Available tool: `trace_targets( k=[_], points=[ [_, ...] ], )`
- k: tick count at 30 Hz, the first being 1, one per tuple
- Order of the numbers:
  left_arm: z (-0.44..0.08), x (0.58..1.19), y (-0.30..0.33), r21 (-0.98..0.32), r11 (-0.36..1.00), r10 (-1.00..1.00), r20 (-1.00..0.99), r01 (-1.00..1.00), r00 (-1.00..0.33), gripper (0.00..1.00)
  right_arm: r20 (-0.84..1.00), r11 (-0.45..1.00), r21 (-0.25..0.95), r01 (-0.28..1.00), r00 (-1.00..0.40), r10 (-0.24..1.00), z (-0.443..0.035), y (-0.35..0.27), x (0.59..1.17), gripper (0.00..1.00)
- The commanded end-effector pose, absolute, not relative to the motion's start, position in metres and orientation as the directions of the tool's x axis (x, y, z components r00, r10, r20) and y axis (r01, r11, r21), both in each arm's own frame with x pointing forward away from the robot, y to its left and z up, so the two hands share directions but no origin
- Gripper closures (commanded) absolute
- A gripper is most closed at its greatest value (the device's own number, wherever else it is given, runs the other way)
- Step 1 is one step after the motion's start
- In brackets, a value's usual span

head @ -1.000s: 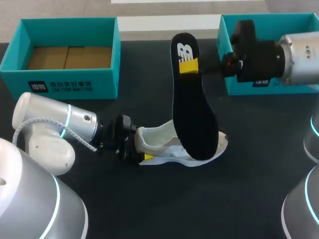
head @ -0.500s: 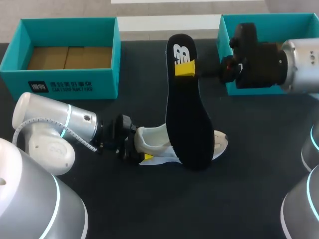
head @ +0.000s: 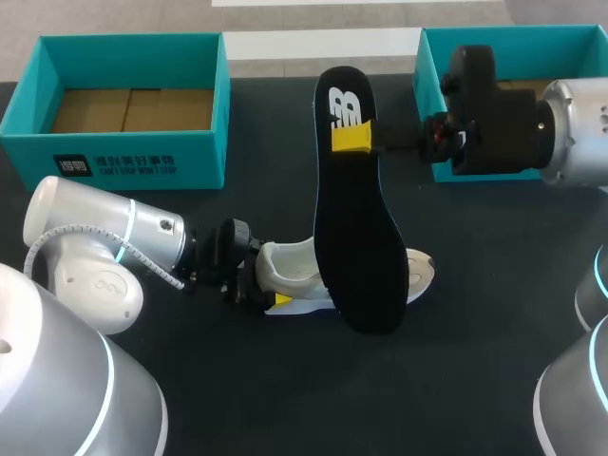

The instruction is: Take the shoe out of the shoebox, open the shoe tongue, remove and reinsert the insole, then place the shoe into the shoebox

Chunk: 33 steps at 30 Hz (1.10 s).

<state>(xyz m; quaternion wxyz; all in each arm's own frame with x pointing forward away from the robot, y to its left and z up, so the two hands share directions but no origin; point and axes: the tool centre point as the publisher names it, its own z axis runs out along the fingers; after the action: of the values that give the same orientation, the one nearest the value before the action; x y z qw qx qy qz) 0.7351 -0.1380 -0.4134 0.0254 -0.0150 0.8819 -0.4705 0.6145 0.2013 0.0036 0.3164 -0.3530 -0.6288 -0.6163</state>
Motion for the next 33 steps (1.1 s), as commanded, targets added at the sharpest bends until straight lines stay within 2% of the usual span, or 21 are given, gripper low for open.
trace_targets(
  k=[1,33],
  points=[
    [-0.418,0.737,-0.138,-0.829,0.56,-0.051,-0.032,-0.003,-0.998,1.0,0.831,-0.008,0.555,0.832,-0.554,0.053,0.008,0.203,0.611,1.0],
    [-0.418,0.737,-0.138,-0.829,0.56,-0.051,-0.032,-0.003,-0.998,1.0,0.822,0.009,0.569,0.822,-0.569,0.039,0.007,0.205,0.627,1.0]
  ],
)
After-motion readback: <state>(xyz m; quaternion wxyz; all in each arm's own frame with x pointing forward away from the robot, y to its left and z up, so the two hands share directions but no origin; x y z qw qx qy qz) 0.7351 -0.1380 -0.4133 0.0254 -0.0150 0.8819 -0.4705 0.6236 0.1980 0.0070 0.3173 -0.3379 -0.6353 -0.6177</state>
